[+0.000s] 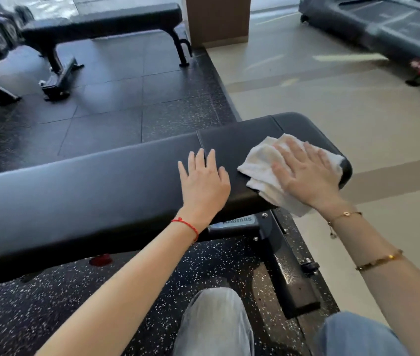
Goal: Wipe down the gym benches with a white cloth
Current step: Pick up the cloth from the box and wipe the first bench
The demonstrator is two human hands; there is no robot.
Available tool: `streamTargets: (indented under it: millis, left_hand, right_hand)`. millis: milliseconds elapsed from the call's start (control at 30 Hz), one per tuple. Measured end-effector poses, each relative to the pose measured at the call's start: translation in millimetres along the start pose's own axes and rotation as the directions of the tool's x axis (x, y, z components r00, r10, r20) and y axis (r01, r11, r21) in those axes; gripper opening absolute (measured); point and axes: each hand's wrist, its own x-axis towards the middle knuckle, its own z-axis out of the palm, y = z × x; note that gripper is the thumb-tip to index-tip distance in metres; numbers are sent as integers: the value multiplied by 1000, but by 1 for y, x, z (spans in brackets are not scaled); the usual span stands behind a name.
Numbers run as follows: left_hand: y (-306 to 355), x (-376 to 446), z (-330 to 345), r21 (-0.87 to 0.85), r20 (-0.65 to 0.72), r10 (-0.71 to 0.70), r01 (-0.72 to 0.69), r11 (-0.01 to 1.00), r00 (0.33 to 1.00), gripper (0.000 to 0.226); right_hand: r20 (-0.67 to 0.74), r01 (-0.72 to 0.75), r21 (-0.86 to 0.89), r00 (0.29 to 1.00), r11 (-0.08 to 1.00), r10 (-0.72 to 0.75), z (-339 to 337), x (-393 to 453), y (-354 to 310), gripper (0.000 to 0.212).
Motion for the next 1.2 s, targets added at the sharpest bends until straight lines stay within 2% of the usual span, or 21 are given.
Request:
streamTargets:
  millis: [100, 200, 400, 467, 600, 667, 800, 867, 967, 1033, 1100, 1200]
  left_hand:
    - [7, -6, 14, 45, -23, -25, 26, 999, 999, 58]
    - [8, -7, 22, 88, -77, -32, 39, 995, 997, 58]
    - [5, -7, 24, 103, -147, -49, 65, 993, 988, 55]
    - [6, -7, 23, 90, -170, -61, 77, 993, 984, 53]
    - [6, -8, 23, 96, -171, -73, 90, 991, 983, 52]
    - [6, -9, 24, 101, -153, -82, 98, 990, 985, 52]
    - [7, -7, 25, 105, -152, -89, 106, 989, 984, 52]
    - [6, -7, 23, 102, -149, -93, 109, 989, 984, 52]
    - [5, -8, 23, 107, -137, -95, 110, 988, 986, 52]
    - [5, -7, 24, 107, -137, -92, 107, 988, 986, 52]
    - [4, -7, 25, 104, -145, -90, 105, 989, 985, 52]
    - [4, -6, 26, 100, -154, -90, 106, 989, 984, 52]
  right_hand:
    - [-8, 15, 11, 1000, 1000, -15, -4, 23, 18, 57]
    - [43, 30, 31, 999, 999, -31, -10, 66, 28, 57]
    - [125, 192, 28, 973, 981, -194, -20, 128, 12, 54]
    - [145, 309, 31, 939, 950, -311, -20, 115, 16, 54]
    - [115, 553, 59, 823, 831, -556, -16, 56, 52, 65]
    - [99, 575, 41, 812, 817, -576, -17, 52, 67, 64]
    - [98, 485, 21, 869, 874, -485, -22, 88, 53, 56]
    - [114, 494, 15, 863, 869, -493, -20, 91, 43, 56]
    - [26, 640, 26, 768, 768, -640, -19, 58, 56, 55]
    - [-88, 745, -84, 656, 662, -750, -13, 30, 78, 58]
    - [-150, 786, -211, 561, 581, -814, -5, 14, 99, 62]
    - [-172, 772, -338, 511, 538, -842, 0, 12, 105, 67]
